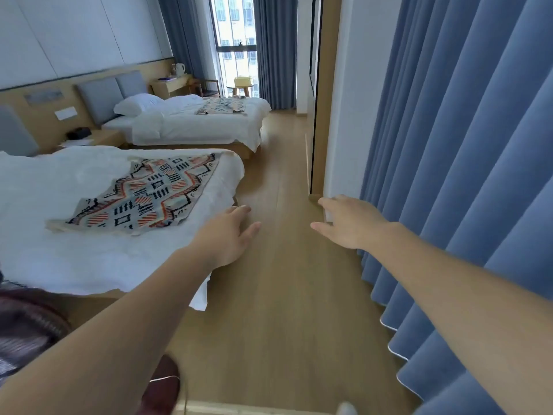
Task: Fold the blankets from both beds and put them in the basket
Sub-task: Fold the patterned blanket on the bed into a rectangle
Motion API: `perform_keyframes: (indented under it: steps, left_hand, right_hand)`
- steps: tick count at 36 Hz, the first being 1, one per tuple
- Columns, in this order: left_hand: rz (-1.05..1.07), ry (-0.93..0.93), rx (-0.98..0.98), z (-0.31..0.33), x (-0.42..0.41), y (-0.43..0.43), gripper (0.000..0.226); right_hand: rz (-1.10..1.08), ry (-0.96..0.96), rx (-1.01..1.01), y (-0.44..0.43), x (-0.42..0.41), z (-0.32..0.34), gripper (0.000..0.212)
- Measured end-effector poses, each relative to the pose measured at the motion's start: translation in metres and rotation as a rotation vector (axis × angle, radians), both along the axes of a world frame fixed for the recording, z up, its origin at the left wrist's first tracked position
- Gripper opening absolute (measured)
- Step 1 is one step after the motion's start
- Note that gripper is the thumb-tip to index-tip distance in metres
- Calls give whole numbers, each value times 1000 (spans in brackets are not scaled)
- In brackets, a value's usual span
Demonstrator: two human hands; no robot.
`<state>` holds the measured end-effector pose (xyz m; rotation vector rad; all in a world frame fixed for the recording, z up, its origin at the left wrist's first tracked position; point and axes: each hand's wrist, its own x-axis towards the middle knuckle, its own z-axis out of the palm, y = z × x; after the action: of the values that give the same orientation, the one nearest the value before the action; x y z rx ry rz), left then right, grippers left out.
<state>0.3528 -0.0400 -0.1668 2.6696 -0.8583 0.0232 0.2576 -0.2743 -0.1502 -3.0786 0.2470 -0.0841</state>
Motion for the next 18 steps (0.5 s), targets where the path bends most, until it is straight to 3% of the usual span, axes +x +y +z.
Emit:
perform_keyframes:
  steps: [8, 18]
  left_hand:
    - [23, 32, 26, -30, 59, -57, 60]
    - [211, 116, 33, -50, 141, -126, 62]
  right_hand:
    - [24, 17, 50, -60, 73, -31, 52]
    - [98, 76, 108, -147, 183, -45, 56]
